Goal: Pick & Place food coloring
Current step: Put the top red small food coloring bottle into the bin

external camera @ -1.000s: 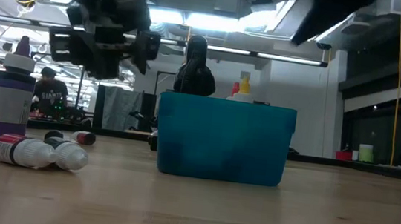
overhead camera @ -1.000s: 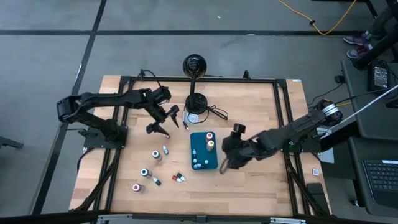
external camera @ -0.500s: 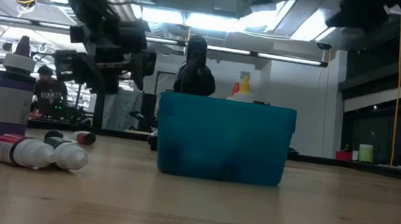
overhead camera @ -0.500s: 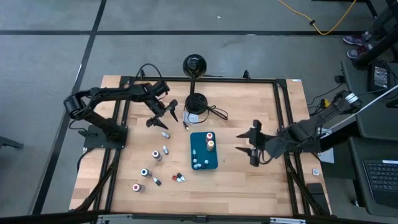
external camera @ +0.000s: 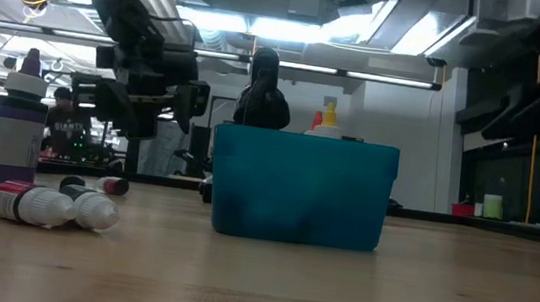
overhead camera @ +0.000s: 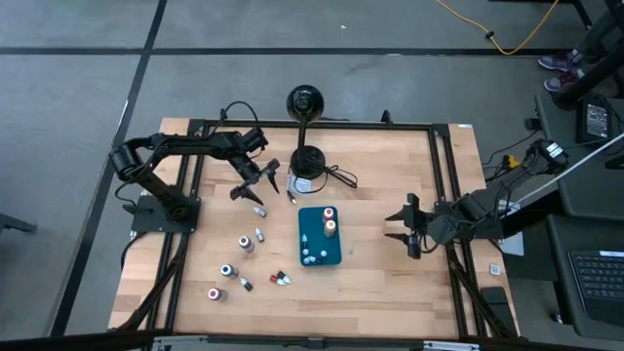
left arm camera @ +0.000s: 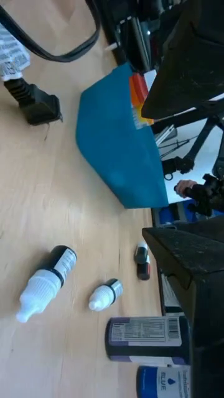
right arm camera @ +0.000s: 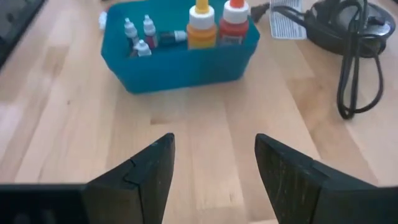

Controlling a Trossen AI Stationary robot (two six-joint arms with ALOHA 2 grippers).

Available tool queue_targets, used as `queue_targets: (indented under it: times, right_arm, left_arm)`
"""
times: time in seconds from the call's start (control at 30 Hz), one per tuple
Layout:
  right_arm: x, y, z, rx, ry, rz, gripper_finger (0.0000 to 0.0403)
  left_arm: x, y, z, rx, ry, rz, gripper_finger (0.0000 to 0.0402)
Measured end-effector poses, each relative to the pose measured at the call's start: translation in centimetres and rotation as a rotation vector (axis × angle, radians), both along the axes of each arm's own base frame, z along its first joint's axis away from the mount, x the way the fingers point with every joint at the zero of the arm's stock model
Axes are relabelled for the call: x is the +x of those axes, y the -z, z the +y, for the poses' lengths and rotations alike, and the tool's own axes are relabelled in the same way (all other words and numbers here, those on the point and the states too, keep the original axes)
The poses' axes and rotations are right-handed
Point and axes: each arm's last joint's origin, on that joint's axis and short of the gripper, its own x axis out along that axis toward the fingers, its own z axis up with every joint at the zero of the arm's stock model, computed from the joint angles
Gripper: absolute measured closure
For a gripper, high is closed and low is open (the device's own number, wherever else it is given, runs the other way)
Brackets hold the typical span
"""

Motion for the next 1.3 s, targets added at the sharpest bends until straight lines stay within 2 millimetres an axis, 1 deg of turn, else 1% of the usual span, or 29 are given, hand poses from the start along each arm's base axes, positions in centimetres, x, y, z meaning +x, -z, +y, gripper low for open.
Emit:
queue_targets:
  times: [0.1, 0.2, 0.33, 0.5, 0.6, 0.9, 0.97, 1.07, 1.17, 1.3]
  right_arm:
    - [-0.9, 1.0, -0.6, 0.038, -0.019, -0.058, 0.0179]
    - [-1.5, 1.5, -1.1, 0.054, -0.043, -0.115, 0.0179]
    - [-2.2, 2.1, -2.0, 0.071, -0.007, -0.160, 0.0179]
    - [-2.6, 1.8, -2.9, 0.046, 0.017, -0.215, 0.0179]
    - [-2.9, 1.7, -3.5, 0.030, 0.044, -0.226, 0.0179]
    - [-4.0, 1.0, -4.5, 0.033, 0.079, -0.329, 0.0179]
    - [-4.1, 1.6, -4.5, 0.066, 0.045, -0.342, 0.0179]
    - [-4.1, 1.4, -4.3, 0.103, -0.032, -0.375, 0.0179]
    - [-4.2, 1.2, -4.3, 0.096, -0.042, -0.404, 0.0179]
    - [-4.2, 1.3, -4.2, 0.099, -0.058, -0.401, 0.0179]
  left_arm:
    - [-0.1, 0.0, 0.1, -0.015, -0.017, 0.010, 0.0109]
    - [-0.1, 0.0, 0.2, -0.024, -0.031, 0.017, 0.0109]
    - [-0.5, 0.1, 0.6, -0.035, -0.062, 0.044, 0.0109]
    - [-1.1, 0.1, 1.0, -0.044, -0.092, 0.072, 0.0109]
    - [-1.6, 0.6, 1.3, -0.038, -0.109, 0.087, 0.0109]
    - [-2.6, 1.7, 0.7, -0.084, -0.108, 0.112, 0.0109]
    - [-2.7, 1.8, 0.5, -0.098, -0.104, 0.112, 0.0109]
    - [-2.7, 1.8, 0.6, -0.098, -0.103, 0.108, 0.0109]
    - [-2.7, 1.8, 0.6, -0.098, -0.101, 0.097, 0.0109]
    - [-2.7, 1.8, 0.6, -0.100, -0.101, 0.098, 0.0109]
